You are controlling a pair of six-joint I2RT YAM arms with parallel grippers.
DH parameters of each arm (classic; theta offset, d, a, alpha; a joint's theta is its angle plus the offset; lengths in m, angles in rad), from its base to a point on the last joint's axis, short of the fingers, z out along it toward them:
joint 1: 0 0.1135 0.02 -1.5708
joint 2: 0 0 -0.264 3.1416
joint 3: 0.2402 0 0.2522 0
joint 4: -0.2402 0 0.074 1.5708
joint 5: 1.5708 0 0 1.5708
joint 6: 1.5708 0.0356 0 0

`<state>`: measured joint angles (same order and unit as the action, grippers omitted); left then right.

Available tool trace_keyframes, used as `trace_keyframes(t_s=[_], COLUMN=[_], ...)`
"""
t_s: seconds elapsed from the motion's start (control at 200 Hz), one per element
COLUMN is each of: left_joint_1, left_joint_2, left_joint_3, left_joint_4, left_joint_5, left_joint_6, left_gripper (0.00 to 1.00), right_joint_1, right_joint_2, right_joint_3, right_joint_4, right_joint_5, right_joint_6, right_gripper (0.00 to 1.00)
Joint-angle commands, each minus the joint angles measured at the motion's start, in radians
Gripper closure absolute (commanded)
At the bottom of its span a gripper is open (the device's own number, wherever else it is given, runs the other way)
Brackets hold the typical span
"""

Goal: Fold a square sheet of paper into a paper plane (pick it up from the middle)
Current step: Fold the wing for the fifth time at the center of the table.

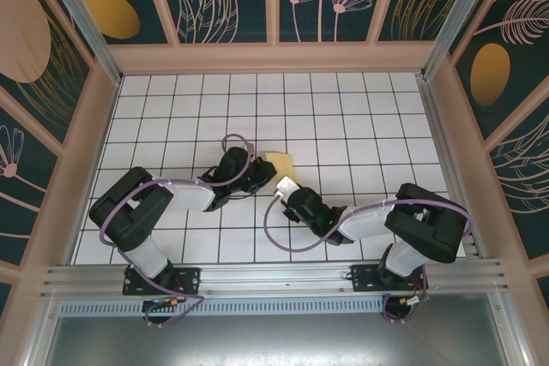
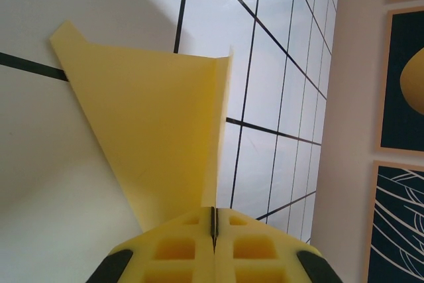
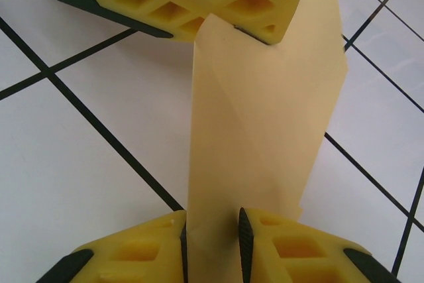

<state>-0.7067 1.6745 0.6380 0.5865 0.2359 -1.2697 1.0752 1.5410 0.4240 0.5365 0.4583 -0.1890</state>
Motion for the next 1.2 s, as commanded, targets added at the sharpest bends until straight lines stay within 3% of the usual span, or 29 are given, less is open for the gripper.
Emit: trace_keyframes(t_s=[0.0,0.295,0.535,0.625,0.711,0.766,0.831,0.916,1.041,1.196], left_joint_1=[0.008,0.009,0.013,0.022,0.027,0.027,0.027,0.028,0.028,0.028], left_joint_2=[-0.002,-0.009,-0.032,-0.059,-0.086,-0.109,-0.141,-0.198,-0.285,-0.365], left_joint_3=[0.023,0.021,0.018,0.005,-0.003,-0.003,-0.006,-0.015,-0.045,-0.081], left_joint_4=[-0.011,-0.020,-0.057,-0.076,-0.111,-0.146,-0.200,-0.286,-0.388,-0.426], left_joint_5=[0.014,0.011,-0.009,-0.026,-0.046,-0.067,-0.098,-0.169,-0.272,-0.338], left_joint_6=[-0.009,-0.006,0.005,0.011,0.023,0.032,0.045,0.054,0.053,0.066], left_gripper=[0.94,0.94,0.94,0.89,0.81,0.70,0.67,0.53,0.44,0.43], right_joint_1=[0.009,0.013,0.013,0.014,0.004,-0.005,-0.023,-0.051,-0.084,-0.161], right_joint_2=[0.015,0.035,0.033,0.025,0.017,0.009,0.000,-0.006,-0.010,-0.025], right_joint_3=[0.025,0.033,0.039,0.044,0.068,0.070,0.071,0.075,0.070,0.044], right_joint_4=[0.033,0.025,0.011,0.001,-0.038,-0.036,-0.027,-0.019,0.008,0.065], right_joint_5=[0.032,0.049,0.052,0.039,-0.012,-0.057,-0.112,-0.201,-0.317,-0.523], right_joint_6=[-0.020,-0.021,0.004,0.028,0.084,0.124,0.180,0.238,0.297,0.408], right_gripper=[0.75,0.77,0.91,0.95,1.00,1.00,1.00,1.00,1.00,1.00])
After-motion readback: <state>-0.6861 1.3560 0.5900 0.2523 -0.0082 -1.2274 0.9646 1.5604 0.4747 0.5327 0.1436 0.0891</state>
